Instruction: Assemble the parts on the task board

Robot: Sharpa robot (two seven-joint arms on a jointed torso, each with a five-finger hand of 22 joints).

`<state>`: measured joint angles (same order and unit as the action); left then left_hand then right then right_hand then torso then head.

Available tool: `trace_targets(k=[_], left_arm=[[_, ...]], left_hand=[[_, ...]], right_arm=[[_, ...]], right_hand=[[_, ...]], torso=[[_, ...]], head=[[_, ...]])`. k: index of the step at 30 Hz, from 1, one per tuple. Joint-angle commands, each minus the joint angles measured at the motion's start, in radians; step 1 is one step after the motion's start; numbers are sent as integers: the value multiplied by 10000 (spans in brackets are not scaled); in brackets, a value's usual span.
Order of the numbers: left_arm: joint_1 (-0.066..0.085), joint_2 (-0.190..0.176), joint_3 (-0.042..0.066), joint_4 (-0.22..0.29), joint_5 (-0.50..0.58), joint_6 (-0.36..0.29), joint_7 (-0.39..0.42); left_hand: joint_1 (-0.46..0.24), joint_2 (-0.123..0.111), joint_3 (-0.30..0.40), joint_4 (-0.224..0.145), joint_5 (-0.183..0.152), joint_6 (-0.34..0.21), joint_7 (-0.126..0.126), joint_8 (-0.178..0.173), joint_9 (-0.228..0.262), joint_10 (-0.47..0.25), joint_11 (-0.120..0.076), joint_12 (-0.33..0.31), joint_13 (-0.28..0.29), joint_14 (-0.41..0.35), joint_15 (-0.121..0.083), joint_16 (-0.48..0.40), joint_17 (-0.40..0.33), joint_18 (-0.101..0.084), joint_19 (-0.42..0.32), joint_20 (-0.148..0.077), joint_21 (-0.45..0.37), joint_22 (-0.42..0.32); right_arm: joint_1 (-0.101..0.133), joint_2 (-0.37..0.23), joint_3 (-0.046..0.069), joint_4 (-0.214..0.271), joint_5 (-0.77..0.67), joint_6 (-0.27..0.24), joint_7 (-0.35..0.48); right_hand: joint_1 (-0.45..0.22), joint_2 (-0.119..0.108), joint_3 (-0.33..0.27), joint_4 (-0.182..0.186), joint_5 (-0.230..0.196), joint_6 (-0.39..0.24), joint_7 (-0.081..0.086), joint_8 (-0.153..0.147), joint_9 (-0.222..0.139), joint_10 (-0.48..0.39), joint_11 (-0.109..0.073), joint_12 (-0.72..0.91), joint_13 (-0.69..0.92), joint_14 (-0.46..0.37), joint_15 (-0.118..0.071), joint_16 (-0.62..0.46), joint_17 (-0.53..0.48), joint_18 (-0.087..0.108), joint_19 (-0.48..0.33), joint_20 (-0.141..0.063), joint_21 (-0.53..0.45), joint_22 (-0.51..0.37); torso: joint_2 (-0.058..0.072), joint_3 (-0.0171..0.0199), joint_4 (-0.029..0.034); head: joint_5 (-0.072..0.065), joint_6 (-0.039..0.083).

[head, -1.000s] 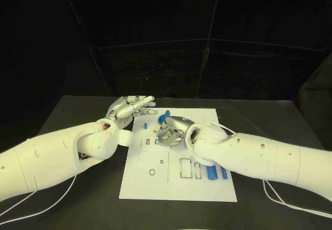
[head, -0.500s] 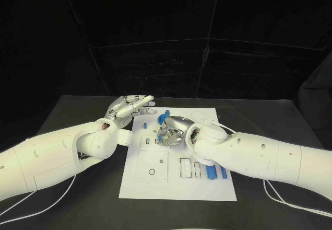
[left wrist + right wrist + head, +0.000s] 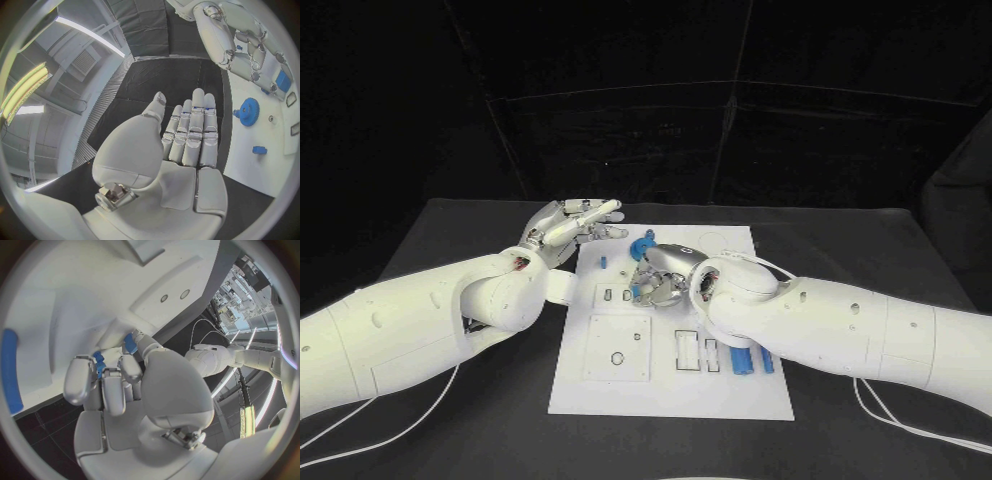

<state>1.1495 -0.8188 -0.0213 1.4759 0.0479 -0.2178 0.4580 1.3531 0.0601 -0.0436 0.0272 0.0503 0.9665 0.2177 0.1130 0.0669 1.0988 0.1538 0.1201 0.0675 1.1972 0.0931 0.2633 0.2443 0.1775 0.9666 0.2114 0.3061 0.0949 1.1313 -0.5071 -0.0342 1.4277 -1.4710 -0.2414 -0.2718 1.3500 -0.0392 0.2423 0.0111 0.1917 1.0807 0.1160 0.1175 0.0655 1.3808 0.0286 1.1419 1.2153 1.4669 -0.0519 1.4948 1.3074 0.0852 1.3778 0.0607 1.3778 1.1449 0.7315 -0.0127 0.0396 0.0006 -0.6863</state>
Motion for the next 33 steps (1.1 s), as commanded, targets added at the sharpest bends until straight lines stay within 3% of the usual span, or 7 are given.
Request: trace_targets(k=[1, 9, 17, 20, 25, 30, 33], left_arm=[[18, -3, 8, 16, 15, 134, 85], [18, -2, 7, 18, -19, 148, 86], [18, -8, 7, 20, -28, 181, 80], [18, -11, 7, 22, -44, 209, 79], [18, -17, 7, 13, -119, 233, 62], [17, -19, 7, -12, -223, 313, 63], [16, -48, 7, -11, -614, 392, 97]], left_hand=[[7, 55, -6, -40, -8, -16, -32, 11, 13, -52, -25, 36, -5, -54, 2, -44, 16, 63, -66, -24, -56, -9], [7, 55, -6, -40, -8, -16, -32, 11, 13, -52, -25, 36, -5, -54, 2, -44, 16, 63, -66, -24, -56, -9], [29, 77, -4, -61, -8, -10, -32, 19, 14, -59, -23, 36, -8, -70, 5, -55, 17, 62, -70, -23, -65, -17], [45, 120, -13, -88, -10, 32, -61, 49, 20, -50, -33, 26, -14, -161, 18, -144, -7, 58, -102, -13, -101, -42], [41, 158, -38, -109, -11, 72, -90, 74, 20, -16, -46, 7, -17, -254, 32, -264, -40, 57, -152, 3, -155, -77], [49, 189, -48, -127, -10, 122, -133, 95, 23, 38, -80, 0, -15, -140, -7, -252, -24, 76, -90, -12, -134, -75], [96, 260, -40, -176, 27, 304, -308, 157, 37, 354, -277, 72, 20, 893, -294, 271, 246, 114, 560, -258, 235, 80]], right_arm=[[-61, -46, -62, -22, -183, 390, -389], [-77, -25, -63, -8, -204, 102, -436], [-99, 18, -64, -17, -207, -123, -480], [-105, 19, -64, -16, -143, -465, -415], [-124, -54, -65, 91, 58, -1743, 89], [-156, -312, -63, 432, 219, -2581, 792], [-169, -681, -57, 820, 443, -2966, 1440]], right_hand=[[-134, -98, 33, 13, -43, -26, 42, -86, 6, -93, 24, -102, -54, 687, 101, -37, 979, -30, 53, 39, 9, -13], [-443, -441, -84, 99, -30, -616, 228, -481, -19, -449, 185, -699, -550, 699, 235, -19, 1039, -25, 19, 148, -21, -54], [-636, -593, -296, 203, -166, -803, 253, -536, -9, -562, 223, -873, -724, 702, 274, -13, 1068, -15, -8, 201, -44, -91], [-750, -764, -561, 288, -18, -1333, 345, -585, -39, -687, 302, -1025, -875, 696, 332, -23, 1060, -20, -8, 245, -41, -74], [-574, -961, -1663, 744, 543, -2443, 562, -532, -6, -887, 495, -1095, -1087, 690, 524, -27, 1073, -23, 10, 417, 2, -7], [-168, -943, -2257, 1167, 586, -2579, 583, -524, 2, -896, 534, -952, -1097, 652, 531, -119, 926, -25, 13, 459, 17, 4], [-52, -940, -2388, 1297, 623, -2396, 578, -490, 25, -846, 525, -812, -1019, 631, 533, -170, 847, -23, 14, 456, 19, 5]], torso=[[5, 0, -2], [2, -2, 9], [0, 0, -6], [3, 0, -4], [2, 10, -5], [3, 18, 1], [2, 25, 8]], head=[[9, 4], [3, 21], [10, 32], [9, 27], [5, 42], [10, 49], [14, 59]])
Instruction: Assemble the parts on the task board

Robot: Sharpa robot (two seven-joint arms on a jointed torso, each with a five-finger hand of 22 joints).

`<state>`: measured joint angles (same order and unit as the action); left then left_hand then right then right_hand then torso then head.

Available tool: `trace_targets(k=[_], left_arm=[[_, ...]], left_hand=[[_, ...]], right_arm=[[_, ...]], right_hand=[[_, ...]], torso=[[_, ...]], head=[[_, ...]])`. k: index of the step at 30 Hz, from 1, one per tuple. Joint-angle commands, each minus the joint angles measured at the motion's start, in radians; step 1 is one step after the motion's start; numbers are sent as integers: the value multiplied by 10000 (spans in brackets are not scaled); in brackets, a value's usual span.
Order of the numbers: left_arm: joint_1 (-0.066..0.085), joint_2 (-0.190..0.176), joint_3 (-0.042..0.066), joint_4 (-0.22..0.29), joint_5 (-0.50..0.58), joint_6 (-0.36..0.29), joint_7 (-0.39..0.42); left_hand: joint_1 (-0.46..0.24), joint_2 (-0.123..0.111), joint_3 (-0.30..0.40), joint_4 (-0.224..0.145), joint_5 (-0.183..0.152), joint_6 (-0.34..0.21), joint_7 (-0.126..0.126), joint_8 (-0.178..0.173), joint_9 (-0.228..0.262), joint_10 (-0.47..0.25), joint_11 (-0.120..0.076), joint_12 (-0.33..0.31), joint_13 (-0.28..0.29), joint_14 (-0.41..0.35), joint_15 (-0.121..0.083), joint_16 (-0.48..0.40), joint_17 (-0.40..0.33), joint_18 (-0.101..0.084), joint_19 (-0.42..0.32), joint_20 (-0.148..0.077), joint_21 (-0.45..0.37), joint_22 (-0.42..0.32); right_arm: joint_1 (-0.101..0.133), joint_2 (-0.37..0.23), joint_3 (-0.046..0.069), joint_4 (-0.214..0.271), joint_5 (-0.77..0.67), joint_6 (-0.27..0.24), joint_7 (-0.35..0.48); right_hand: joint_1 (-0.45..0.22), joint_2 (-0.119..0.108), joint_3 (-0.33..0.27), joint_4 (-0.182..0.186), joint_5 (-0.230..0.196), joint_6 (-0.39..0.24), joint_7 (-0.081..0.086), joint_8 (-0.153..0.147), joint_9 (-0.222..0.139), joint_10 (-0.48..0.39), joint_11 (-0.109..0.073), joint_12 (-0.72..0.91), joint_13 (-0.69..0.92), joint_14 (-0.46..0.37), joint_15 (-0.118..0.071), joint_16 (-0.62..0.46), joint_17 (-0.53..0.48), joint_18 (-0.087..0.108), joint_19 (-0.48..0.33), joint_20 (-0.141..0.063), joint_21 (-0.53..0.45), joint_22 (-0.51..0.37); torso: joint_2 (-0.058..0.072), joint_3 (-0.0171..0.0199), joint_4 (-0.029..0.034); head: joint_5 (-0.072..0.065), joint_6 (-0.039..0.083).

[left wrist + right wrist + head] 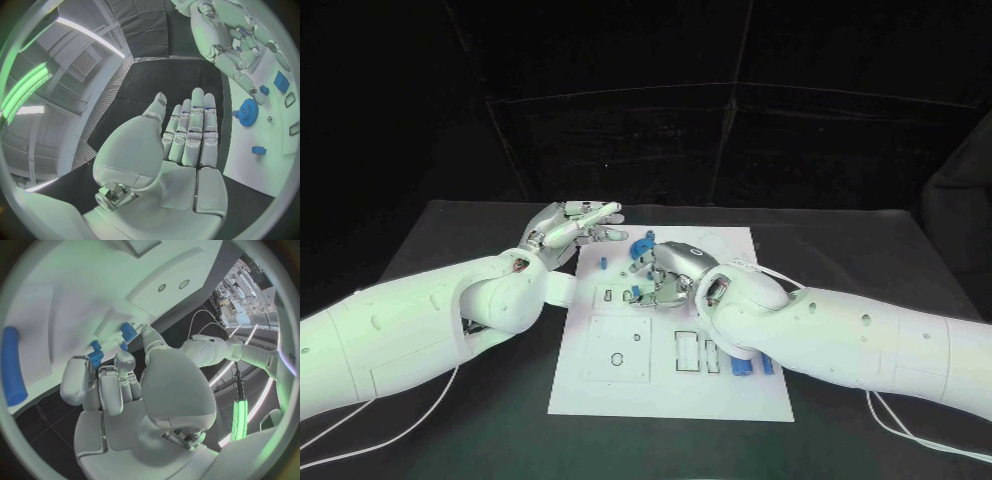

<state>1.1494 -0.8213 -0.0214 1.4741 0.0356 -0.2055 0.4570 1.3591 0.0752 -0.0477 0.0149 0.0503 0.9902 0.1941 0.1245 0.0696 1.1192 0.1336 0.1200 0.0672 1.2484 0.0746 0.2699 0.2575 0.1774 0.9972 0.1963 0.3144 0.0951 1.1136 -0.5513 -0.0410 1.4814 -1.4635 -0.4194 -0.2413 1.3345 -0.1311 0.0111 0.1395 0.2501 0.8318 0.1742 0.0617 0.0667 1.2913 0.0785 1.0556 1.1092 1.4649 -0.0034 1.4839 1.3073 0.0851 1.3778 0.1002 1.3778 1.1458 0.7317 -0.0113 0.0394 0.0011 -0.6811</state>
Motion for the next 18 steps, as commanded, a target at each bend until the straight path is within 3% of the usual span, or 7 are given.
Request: trace_targets(k=[1, 5, 9, 12, 13, 14, 18], left_arm=[[16, -32, 8, -1, -663, 276, 83], [15, -67, 9, -33, -1461, 285, -262], [28, -148, 12, -87, -2782, 236, -1206], [83, -178, 13, -132, -3605, 433, -2068], [113, -195, 14, -134, -3951, 573, -2425], [143, -204, 14, -129, -4300, 717, -2838], [286, -157, 14, -164, -5424, 1185, -4333]], left_hand=[[45, 133, 5, -62, 19, 121, -109, 58, 13, 246, -134, 92, 31, 606, -179, 326, 185, 116, 425, -176, 250, 120], [-59, 147, -95, -44, 8, 620, -404, 182, 41, 1336, -536, 382, 172, 2037, -645, 1320, 887, 93, 1553, -673, 945, 430], [-404, 63, -430, 124, 2, 1040, -738, 158, 58, 2593, -973, 978, 705, 2726, -1052, 6928, 6285, 42, 2654, -1188, 2035, 1010], [-429, 22, -571, 91, 53, 1112, -825, 124, 104, 2759, -1013, 1408, 1225, 2703, -1171, 9109, 8598, -21, 2985, -1288, 2796, 1490], [-463, -41, -641, 67, 60, 1052, -859, 138, 129, 2934, -1123, 1879, 1622, 3039, -1251, 11280, 11023, -182, 3844, -1418, 4450, 3210], [-540, 26, -665, 103, -32, 1038, -875, 205, 174, 2886, -1128, 2314, 2025, 3106, -1277, 12160, 12061, -596, 4520, -1502, 6927, 6397], [-769, 8, -826, 168, 33, 1089, -1037, 694, 475, 2485, -1221, 3975, 3508, 3124, -1355, 12638, 12640, -782, 4532, -1577, 8376, 8098]], right_arm=[[8, -433, 15, 462, 543, -1290, 1490], [129, -1116, 46, 947, 1876, -1199, 2915], [514, -1963, 102, 1206, 4204, -530, 3847], [849, -2457, 117, 1230, 5113, -125, 4047], [970, -2655, 120, 1230, 5381, 21, 4086], [1076, -2845, 123, 1231, 5601, 125, 4111], [1316, -3336, 131, 1235, 6073, 331, 4110]], right_hand=[[138, 3, -90, 38, 45, 147, -8, 79, 18, 60, 22, 89, 65, 650, 47, -65, 845, -20, 12, 60, 18, -8], [445, 224, -24, 18, 109, -173, 18, 18, -17, -112, 41, 10, -30, 632, 59, -89, 830, -19, 1, 64, 11, -25], [646, 360, -24, -83, 155, 320, -29, 188, 57, -203, 12, 86, -19, 598, 48, -141, 764, 6, -68, 66, -46, -139], [742, 439, -6, -151, 215, 433, -61, 253, 72, -226, -18, 110, -31, 590, 24, -156, 749, 14, -91, 48, -67, -179], [788, 484, 9, -186, 256, 496, -80, 291, 80, -222, -36, 133, -28, 601, 9, -137, 789, 15, -92, 36, -70, -182], [823, 527, 24, -215, 316, 557, -98, 329, 87, -212, -53, 158, -22, 607, -6, -130, 807, 14, -86, 23, -67, -175], [860, 580, 40, -250, 383, 627, -120, 374, 93, -198, -75, 183, -22, 615, -27, -125, 823, 14, -81, 4, -67, -174]], torso=[[-7, 10, 6], [-42, -19, -18], [-120, 18, -64], [-199, 46, -83], [-225, 51, -100], [-250, 55, -113], [-374, 68, -125]], head=[[8, 13], [10, 15], [90, -77], [136, -113], [140, -125], [130, -144], [155, -208]])
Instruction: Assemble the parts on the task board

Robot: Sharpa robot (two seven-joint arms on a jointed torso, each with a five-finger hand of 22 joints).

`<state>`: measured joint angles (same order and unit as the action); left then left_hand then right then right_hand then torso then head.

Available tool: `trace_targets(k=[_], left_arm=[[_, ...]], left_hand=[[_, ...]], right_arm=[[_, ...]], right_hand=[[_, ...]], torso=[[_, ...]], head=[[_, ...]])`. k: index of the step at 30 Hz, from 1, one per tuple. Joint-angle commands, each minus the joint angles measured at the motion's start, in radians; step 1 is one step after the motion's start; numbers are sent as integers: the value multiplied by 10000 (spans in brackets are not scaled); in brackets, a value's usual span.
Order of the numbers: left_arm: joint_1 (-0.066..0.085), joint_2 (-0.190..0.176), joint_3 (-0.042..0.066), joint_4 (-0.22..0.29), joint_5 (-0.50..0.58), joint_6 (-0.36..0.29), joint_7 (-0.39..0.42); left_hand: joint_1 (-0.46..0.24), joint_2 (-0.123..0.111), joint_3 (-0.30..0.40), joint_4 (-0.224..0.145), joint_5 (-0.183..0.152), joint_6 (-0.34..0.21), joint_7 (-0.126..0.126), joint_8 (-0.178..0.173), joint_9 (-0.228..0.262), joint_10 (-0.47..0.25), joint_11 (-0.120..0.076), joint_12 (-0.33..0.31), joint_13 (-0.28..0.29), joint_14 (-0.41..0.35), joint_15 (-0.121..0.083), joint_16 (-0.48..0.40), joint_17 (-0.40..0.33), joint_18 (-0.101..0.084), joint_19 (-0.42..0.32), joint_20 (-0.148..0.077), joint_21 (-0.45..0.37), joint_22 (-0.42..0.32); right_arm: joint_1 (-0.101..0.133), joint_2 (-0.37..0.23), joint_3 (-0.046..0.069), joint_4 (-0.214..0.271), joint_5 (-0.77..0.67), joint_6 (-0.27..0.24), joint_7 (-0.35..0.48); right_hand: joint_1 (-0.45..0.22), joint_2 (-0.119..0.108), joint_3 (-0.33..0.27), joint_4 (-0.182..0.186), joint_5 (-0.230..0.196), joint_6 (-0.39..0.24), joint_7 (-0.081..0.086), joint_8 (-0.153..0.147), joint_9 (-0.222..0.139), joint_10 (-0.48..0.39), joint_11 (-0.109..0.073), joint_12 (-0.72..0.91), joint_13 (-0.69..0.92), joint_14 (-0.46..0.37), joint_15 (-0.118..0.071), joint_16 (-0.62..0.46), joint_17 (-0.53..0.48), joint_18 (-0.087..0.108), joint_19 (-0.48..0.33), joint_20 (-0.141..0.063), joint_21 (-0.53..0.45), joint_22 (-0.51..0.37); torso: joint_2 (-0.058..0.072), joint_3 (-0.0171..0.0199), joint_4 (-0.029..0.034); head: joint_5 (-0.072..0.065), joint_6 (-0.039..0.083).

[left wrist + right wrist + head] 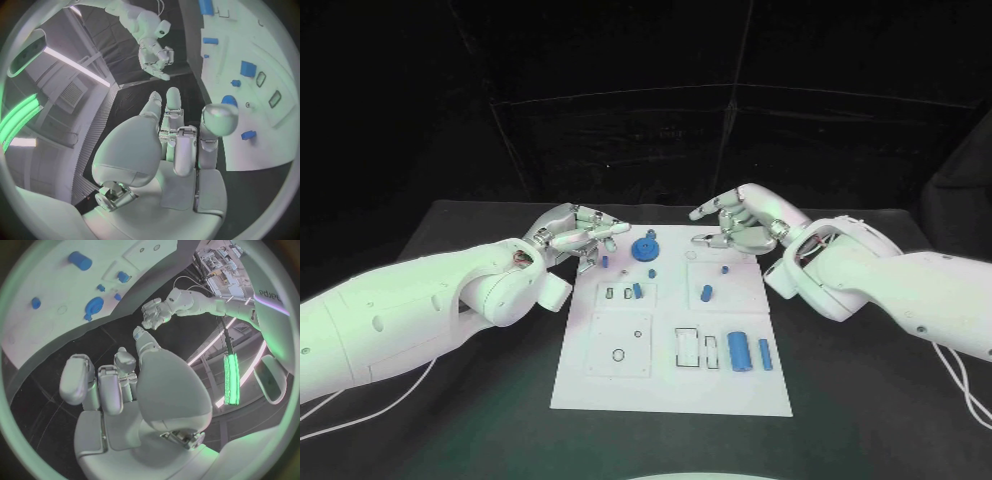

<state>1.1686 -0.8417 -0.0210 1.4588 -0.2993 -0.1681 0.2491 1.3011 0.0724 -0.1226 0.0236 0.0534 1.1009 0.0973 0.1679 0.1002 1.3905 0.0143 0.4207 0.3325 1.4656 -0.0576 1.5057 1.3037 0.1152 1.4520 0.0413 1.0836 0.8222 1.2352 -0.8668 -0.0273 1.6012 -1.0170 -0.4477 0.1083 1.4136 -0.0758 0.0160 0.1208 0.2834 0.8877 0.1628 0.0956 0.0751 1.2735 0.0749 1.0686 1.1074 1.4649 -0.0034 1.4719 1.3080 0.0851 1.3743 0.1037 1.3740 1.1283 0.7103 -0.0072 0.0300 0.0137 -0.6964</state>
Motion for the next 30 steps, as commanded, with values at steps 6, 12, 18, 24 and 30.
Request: trace_targets(k=[6, 12, 18, 24, 30], left_arm=[[621, 322, -173, -127, -3822, 1476, -5260], [1297, 909, -763, -581, -4792, 2241, -6855], [1620, 1517, -1116, -1153, -5240, 2613, -7412], [1715, 2000, -1233, -1483, -5295, 2773, -8103], [1742, 2372, -1276, -1733, -5344, 2899, -8347]], left_hand=[[-1394, 271, -657, 1068, -25, -448, -73, 967, 638, -394, -101, 4600, 4416, 1052, -61, 651, 2671, -311, 21, 12, 1692, 2124], [-1329, 599, -1097, 1753, -35, -1002, -205, 2510, 1596, -836, -156, 6373, 6099, 1052, -97, 651, 2671, -399, 31, -53, 2454, 3146], [-1055, 613, -1100, 1657, -19, -1400, -238, 3431, 2214, -829, -208, 6917, 6625, 1052, -106, 651, 2671, -446, 23, -44, 2764, 3562], [-1578, 474, -1546, 2114, -55, -1805, -330, 4248, 2781, -800, -239, 7240, 6925, 1052, -159, 651, 2671, -480, 31, -70, 2979, 3867], [-1609, 454, -1662, 2222, -54, -1923, -349, 4437, 2916, -815, -258, 7270, 6947, 1052, -180, 651, 2671, -484, 31, -90, 3005, 3903]], right_arm=[[318, -735, 17, -105, 2129, 758, 480], [380, -818, 23, -342, 2235, 564, 263], [398, -718, 24, -471, 2214, 245, 33], [402, -580, 24, -582, 2208, 87, -19], [403, -437, 23, -681, 2206, 36, -39]], right_hand=[[86, 76, 4, -83, 65, 107, -21, 61, 10, 9, -56, 87, 6, 615, -42, -18, 798, 14, -42, -46, -30, -3], [149, 132, 38, -145, 334, 141, -40, 89, 1, -9, -81, 57, -50, 614, -69, -40, 776, 17, -42, -75, -40, -23], [228, 170, 159, -222, 1103, 187, -53, 124, -17, 17, -104, 80, -69, 621, -93, -51, 781, 12, -20, -109, -28, -9], [219, 162, 194, -238, 1220, 203, -58, 137, -24, 43, -112, 101, -73, 623, -99, -59, 777, 11, -13, -115, -24, -4], [216, 157, 220, -248, 1294, 211, -61, 142, -29, 42, -115, 91, -96, 623, -103, -66, 772, 11, -9, -119, -22, -3]], torso=[[-340, 105, -9], [-440, 161, -18], [-450, 172, -47], [-422, 165, -17], [-425, 142, -3]], head=[[77, -226], [176, -290], [212, -349], [214, -331], [199, -387]])
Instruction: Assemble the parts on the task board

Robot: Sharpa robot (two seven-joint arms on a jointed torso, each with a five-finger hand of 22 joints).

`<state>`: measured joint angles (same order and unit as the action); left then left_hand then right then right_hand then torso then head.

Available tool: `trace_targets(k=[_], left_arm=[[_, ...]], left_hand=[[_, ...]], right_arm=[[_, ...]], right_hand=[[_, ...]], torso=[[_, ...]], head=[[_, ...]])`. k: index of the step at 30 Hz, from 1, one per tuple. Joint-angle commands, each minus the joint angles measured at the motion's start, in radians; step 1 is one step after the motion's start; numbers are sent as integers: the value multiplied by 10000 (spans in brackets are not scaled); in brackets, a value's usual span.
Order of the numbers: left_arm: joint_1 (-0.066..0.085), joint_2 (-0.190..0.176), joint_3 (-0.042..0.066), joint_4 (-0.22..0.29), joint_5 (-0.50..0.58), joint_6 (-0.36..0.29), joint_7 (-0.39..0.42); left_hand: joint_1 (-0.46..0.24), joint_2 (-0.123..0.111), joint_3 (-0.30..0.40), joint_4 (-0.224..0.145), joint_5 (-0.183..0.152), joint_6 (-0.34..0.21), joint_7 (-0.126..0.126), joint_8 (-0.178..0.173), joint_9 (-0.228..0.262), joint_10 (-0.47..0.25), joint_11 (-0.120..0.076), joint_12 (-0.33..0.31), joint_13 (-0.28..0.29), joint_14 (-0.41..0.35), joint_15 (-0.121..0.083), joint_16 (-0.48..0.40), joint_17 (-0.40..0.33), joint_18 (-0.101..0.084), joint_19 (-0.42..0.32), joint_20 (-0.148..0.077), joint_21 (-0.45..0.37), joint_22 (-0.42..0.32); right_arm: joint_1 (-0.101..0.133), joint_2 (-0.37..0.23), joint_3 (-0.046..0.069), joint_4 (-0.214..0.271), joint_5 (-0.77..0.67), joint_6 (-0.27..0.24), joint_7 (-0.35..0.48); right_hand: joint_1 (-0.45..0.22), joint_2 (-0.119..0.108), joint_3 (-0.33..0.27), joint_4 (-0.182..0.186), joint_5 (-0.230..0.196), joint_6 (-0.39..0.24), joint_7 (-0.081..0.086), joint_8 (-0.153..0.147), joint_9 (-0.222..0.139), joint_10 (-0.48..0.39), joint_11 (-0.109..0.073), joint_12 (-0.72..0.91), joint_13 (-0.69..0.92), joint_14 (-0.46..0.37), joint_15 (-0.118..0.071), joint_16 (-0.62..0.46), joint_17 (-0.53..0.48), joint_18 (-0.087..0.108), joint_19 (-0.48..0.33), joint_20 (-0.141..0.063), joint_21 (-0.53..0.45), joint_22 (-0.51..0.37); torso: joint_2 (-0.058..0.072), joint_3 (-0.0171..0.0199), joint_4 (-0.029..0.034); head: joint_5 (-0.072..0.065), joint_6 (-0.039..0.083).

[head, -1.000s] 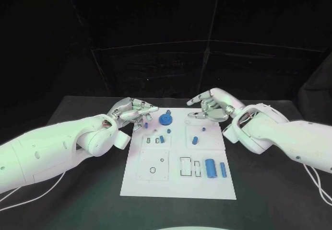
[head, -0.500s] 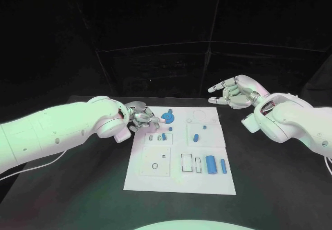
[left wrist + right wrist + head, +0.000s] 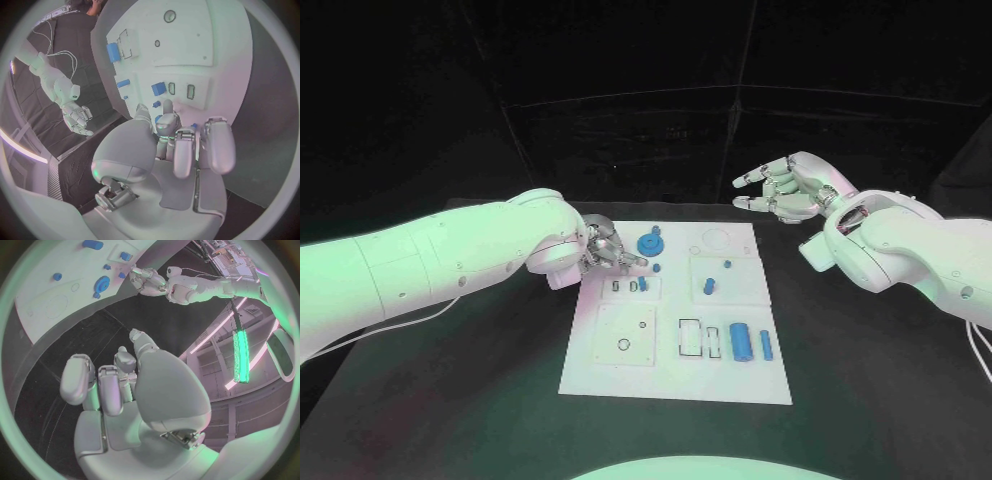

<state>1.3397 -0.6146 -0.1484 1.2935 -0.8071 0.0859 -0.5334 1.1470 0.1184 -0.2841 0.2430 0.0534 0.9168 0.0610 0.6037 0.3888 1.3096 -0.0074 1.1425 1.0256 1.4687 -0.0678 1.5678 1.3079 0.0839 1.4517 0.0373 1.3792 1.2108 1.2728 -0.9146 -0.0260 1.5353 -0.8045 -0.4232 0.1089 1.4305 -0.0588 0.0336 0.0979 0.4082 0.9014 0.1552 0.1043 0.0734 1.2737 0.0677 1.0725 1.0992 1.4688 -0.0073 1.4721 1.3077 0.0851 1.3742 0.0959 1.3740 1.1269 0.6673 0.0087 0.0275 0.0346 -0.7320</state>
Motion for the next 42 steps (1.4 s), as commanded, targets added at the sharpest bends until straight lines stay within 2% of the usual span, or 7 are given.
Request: trace_targets(k=[1, 7, 11, 17, 25, 31, 42], left_arm=[[32, 148, -5, -108, -268, 370, -534], [36, 399, -85, -222, -277, 476, -585], [37, 501, -164, -260, -279, 507, -600], [37, 622, -212, -272, -280, 566, -609], [38, 730, -231, -334, -280, 667, -619], [38, 793, -235, -359, -280, 738, -623], [39, 851, -236, -401, -291, 843, -632]], left_hand=[[-66, -7, -50, 30, -54, -86, 14, 83, 35, -8, -41, 51, 13, 1021, -78, 30, 2629, -170, 33, -51, 48, 15], [-45, -23, -81, 42, -53, -124, 10, 146, 79, -25, -45, 42, -2, 1021, -82, 30, 2629, -167, 23, -55, 41, 1], [-37, -32, -96, 49, -53, -146, 9, 173, 99, -41, -46, 27, -24, 1021, -83, 30, 2629, -163, 13, -57, 30, -21], [-5, -44, -119, 52, -53, -199, 11, 223, 137, -76, -45, -7, -68, 1021, -84, 30, 2629, -161, 5, -59, 26, -26], [78, -25, -118, 35, -49, -261, 12, 300, 192, -91, -44, -4, -68, 1021, -83, 30, 2629, -162, -2, -60, 29, -20], [297, 111, -5, -45, -32, -373, 19, 445, 291, -105, -37, 14, -60, 1021, -76, 30, 2629, -161, -13, -52, 33, -10], [476, 143, 95, -157, -31, -474, 25, 583, 381, -123, -31, 19, -69, 1021, -69, 30, 2629, -160, -24, -44, 36, -2]], right_arm=[[27, 56, 10, -31, 81, -207, -50], [27, 154, 9, -103, 80, -163, -102], [27, 197, 9, -131, 78, -118, -144], [26, 270, 9, -185, 76, -41, -187], [26, 311, 9, -221, 74, 43, -246], [26, 337, 8, -262, 71, 107, -294], [26, 354, 8, -296, 10, 225, -383]], right_hand=[[47, -13, 44, -18, 46, 73, 15, 55, -12, 41, -43, 52, -14, 584, -63, -67, 775, 10, -7, -42, -22, 11], [42, -16, 49, -19, 66, 74, 15, 55, -14, 43, -43, 54, -15, 586, -64, -65, 781, 11, -7, -42, -23, 10], [16, -31, 63, -16, 130, 70, 15, 55, -20, 40, -44, 42, -39, 583, -65, -75, 769, 12, -9, -45, -25, 3], [-1, -37, 83, -14, 198, 69, 14, 55, -24, 33, -45, 28, -63, 584, -66, -80, 768, 15, -15, -47, -33, -13], [-17, -42, 90, -9, 227, 67, 15, 55, -27, 6, -44, -16, -109, 576, -67, -101, 735, 22, -33, -47, -51, -52], [-26, -42, 92, -5, 235, 68, 15, 56, -27, 1, -44, -25, -119, 575, -66, -104, 730, 24, -37, -48, -55, -61], [-45, -37, 104, 5, 253, 79, 13, 62, -27, -3, -45, -36, -135, 571, -67, -114, 717, 27, -46, -48, -65, -80]], torso=[[6, -8, 16], [19, -10, -13], [19, 0, -8], [20, -5, 5], [26, 3, -11], [36, -11, -2], [31, -8, 5]], head=[[-6, -37], [-6, -50], [-14, -72], [-14, -79], [17, -87], [3, -100], [7, -143]])
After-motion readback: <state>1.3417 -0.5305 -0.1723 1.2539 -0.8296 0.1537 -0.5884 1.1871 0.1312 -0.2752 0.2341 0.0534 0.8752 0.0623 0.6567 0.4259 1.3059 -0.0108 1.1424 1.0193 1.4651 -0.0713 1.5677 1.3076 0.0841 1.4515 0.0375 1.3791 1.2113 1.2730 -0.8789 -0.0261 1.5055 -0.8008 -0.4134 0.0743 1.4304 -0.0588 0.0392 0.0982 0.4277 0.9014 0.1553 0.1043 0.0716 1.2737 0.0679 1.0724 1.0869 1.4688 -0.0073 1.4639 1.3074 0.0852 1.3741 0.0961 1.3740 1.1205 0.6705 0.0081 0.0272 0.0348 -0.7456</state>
